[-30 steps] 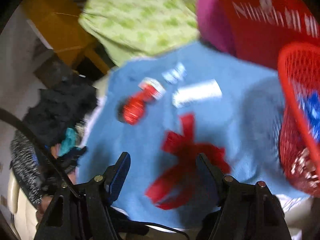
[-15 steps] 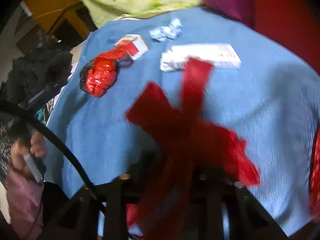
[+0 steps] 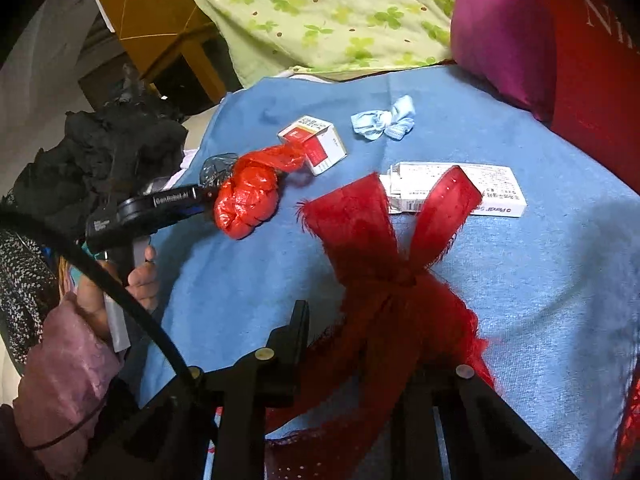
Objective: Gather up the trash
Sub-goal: 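Return the right gripper to the blanket and grasp the red ribbon, then grasp the black plastic bag with the left gripper while the right holds the ribbon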
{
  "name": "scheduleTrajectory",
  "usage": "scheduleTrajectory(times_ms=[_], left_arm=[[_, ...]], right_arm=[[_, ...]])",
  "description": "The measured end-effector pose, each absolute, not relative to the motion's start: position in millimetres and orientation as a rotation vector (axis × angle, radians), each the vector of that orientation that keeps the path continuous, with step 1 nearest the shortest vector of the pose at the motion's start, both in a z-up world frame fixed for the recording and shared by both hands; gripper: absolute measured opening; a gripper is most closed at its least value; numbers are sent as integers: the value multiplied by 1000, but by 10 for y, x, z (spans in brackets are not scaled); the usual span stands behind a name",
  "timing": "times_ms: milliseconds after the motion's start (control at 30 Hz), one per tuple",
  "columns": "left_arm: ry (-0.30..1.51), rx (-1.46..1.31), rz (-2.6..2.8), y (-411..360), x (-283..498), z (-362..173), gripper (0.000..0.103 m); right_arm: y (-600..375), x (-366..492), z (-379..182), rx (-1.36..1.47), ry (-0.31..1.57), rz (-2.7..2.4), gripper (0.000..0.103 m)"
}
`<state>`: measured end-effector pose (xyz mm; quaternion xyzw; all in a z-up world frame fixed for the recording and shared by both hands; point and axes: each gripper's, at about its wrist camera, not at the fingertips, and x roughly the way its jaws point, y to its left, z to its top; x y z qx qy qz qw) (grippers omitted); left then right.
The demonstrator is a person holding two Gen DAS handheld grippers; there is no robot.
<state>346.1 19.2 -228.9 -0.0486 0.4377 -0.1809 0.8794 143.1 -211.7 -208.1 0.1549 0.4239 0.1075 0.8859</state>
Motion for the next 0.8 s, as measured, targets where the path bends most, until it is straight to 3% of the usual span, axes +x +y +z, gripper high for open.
scheduleTrajectory(times_ms=[67,200,433,800], left_arm=[[907,-102,-359,213,3427,-2272,11],[863,-147,-309,413,3282,-2128,5],[709,-93,-208,627,2488,-1716,4],[829,-66,-190,553,1521,-1989,4]], right_arm=[[-2140,1408,-2049,325,862,218,20],[-2052,1353,-1946,285,814,236,20],[-1912,1234,-1784,234,745,286,20],[-1667,1215,-1995,198,935,389,21]])
